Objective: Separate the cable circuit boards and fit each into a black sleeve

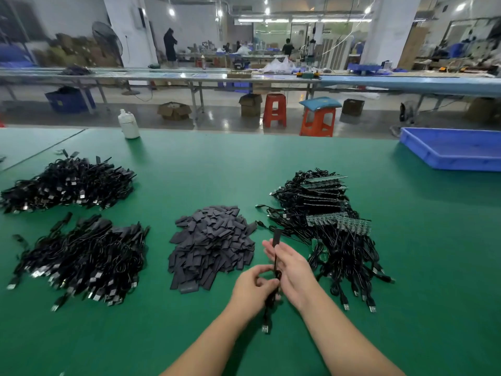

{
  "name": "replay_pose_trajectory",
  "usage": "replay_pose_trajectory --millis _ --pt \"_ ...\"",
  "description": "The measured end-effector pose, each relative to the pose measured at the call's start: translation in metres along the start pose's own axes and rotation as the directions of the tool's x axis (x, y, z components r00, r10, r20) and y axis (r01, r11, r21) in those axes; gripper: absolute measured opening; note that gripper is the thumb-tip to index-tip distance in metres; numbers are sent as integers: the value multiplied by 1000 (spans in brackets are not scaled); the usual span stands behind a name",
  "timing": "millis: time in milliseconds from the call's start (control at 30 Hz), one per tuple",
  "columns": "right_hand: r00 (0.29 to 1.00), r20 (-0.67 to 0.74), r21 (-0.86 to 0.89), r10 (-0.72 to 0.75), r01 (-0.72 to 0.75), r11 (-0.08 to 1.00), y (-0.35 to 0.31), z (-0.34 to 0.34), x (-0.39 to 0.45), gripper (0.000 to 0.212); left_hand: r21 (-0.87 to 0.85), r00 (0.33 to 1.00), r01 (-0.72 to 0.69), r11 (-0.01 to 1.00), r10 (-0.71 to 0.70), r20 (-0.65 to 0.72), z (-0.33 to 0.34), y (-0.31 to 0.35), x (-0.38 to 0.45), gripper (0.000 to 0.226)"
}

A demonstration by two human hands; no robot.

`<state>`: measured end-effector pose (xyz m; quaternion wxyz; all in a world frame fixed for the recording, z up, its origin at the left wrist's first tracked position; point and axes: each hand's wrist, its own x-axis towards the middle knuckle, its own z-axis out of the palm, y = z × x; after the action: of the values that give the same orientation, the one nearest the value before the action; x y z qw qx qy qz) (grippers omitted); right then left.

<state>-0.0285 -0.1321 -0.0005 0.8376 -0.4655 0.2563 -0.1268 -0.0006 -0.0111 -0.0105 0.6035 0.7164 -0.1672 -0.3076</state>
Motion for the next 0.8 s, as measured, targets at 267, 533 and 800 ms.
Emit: replay_pose_trajectory --millis 267,533,800 --pt "774 144 -989 -616 119 -82 -77 -50 7 42 648 832 75 758 310 -459 -154 26 17 28" --pt "924 18 -906 -382 -146 -397 -103 -114 29 63 771 710 578 266 302 -636 -276 14 17 23" --pt "901 -10 -911 -433 -187 -368 -116 -121 22 51 821 752 482 305 337 -567 -238 16 32 31"
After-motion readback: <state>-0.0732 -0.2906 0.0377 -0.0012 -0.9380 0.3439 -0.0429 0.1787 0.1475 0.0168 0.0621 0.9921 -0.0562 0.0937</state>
